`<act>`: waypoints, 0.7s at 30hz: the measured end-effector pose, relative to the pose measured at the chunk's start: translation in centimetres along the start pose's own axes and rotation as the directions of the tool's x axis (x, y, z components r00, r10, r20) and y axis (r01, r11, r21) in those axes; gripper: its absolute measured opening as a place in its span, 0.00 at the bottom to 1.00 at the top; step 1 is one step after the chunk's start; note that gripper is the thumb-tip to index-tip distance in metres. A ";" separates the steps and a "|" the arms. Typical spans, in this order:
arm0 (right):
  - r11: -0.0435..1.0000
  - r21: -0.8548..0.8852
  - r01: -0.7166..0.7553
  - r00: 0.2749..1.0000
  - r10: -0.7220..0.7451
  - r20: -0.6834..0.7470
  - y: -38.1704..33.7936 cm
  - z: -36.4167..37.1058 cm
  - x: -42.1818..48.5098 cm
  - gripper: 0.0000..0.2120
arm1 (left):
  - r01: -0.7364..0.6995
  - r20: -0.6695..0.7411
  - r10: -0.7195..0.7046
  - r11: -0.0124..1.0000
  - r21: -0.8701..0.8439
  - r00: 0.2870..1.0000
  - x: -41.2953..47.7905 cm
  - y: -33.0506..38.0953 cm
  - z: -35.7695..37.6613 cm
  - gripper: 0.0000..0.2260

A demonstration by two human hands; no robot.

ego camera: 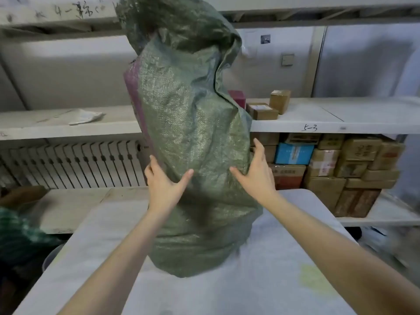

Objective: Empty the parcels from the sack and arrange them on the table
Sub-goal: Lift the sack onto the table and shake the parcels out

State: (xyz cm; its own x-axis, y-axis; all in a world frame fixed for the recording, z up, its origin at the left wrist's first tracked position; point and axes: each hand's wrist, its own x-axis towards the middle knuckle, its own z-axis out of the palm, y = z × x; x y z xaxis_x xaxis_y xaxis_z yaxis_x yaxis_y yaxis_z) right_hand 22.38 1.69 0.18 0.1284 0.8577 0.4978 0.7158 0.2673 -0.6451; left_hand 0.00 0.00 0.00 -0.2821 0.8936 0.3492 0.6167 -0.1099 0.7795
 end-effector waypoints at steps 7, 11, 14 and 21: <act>0.992 -0.116 0.049 0.997 -0.056 -0.050 -0.8 0.1 2.2 0.16 | 0.103 -0.085 -0.123 0.973 -0.207 0.989 3.7 1.8 0.9 0.46; 0.992 -0.037 0.123 0.975 -0.128 -0.181 -4.2 -1.0 7.4 0.23 | 0.120 -0.104 -0.154 0.953 -0.279 0.983 6.3 3.8 1.1 0.35; 0.963 -0.110 0.246 0.949 -0.262 -0.173 -6.6 -1.0 10.5 0.29 | 0.160 -0.190 -0.224 0.940 -0.302 0.956 7.3 3.9 2.2 0.21; 0.716 -0.403 0.570 0.782 -0.624 -0.003 -12.0 -2.1 17.1 0.48 | 0.253 -0.273 -0.444 0.811 -0.528 0.854 9.9 4.6 3.4 0.11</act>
State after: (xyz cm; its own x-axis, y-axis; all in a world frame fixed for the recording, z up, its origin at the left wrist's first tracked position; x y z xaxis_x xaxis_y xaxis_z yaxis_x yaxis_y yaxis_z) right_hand 17.40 12.23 17.69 -0.3440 0.5025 0.7932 0.8623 0.5034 0.0550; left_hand 2.55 9.81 5.25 -0.7152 0.6925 0.0944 0.0412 -0.0931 0.9948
